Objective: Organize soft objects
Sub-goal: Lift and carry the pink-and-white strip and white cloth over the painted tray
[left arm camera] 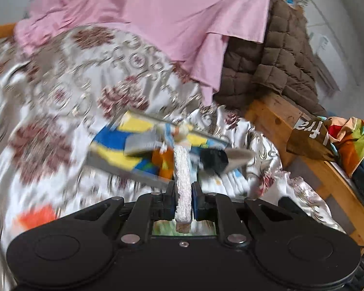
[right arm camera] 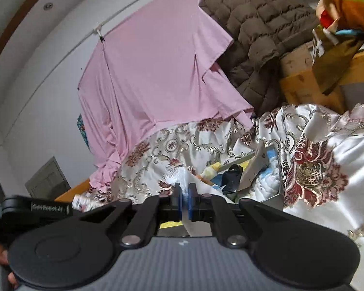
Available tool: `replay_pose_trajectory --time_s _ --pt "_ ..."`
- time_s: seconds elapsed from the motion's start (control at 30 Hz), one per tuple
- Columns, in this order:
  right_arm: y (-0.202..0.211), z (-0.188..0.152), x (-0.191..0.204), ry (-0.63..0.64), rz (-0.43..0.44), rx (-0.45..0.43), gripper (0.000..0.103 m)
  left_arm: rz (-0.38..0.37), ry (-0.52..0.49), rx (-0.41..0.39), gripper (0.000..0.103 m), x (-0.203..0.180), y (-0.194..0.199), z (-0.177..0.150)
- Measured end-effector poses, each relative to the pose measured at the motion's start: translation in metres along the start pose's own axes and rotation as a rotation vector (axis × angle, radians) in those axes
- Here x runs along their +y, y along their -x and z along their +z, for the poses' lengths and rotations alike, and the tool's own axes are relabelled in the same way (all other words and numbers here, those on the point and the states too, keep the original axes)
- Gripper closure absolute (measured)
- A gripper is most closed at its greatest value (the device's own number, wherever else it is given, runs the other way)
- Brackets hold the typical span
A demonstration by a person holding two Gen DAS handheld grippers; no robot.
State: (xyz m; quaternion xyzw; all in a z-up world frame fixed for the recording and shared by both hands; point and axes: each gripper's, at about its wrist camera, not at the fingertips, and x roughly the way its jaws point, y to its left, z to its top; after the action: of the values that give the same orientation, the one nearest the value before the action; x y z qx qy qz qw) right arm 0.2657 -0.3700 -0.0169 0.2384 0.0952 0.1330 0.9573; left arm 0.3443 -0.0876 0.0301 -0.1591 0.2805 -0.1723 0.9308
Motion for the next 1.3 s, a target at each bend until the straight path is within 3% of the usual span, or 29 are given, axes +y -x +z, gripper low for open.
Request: replay_pose_trajectory --time_s 0.27,0.5,0.63,0.7,0.93,1.1,1.3 --pt "-0.030 -0.008 -0.022 -0.029 0.012 0.033 0.098 -0.138 -0.079 -0.068 0.089 0.031 -0.090 0.045" --pt "-0.046 0.004 -0.023 -0.037 -0.026 0.038 0.098 -0.178 -0.101 0.009 0.089 0.038 -0.147 0.072" --pt "-0.070 0.025 -0.002 0.058 -0.107 0.017 0.098 -0.220 -0.118 0.080 0.089 0.043 -0.171 0.091" --pt "-0.095 0.040 0.001 0.064 -0.134 0.021 0.098 -0.220 -0.147 0.082 0.089 0.044 -0.186 0.098" --pt "-0.199 0.084 0.012 0.188 -0.212 0.111 0.098 -0.185 -0.075 0.069 0.089 0.059 -0.238 0.106" --pt "-0.247 0.082 0.002 0.149 -0.287 0.153 0.098 -0.151 -0.129 0.107 0.089 0.062 -0.257 0.107" --pt "-0.262 0.066 -0.008 0.104 -0.331 0.213 0.098 -0.124 -0.203 0.125 0.087 0.062 -0.261 0.106"
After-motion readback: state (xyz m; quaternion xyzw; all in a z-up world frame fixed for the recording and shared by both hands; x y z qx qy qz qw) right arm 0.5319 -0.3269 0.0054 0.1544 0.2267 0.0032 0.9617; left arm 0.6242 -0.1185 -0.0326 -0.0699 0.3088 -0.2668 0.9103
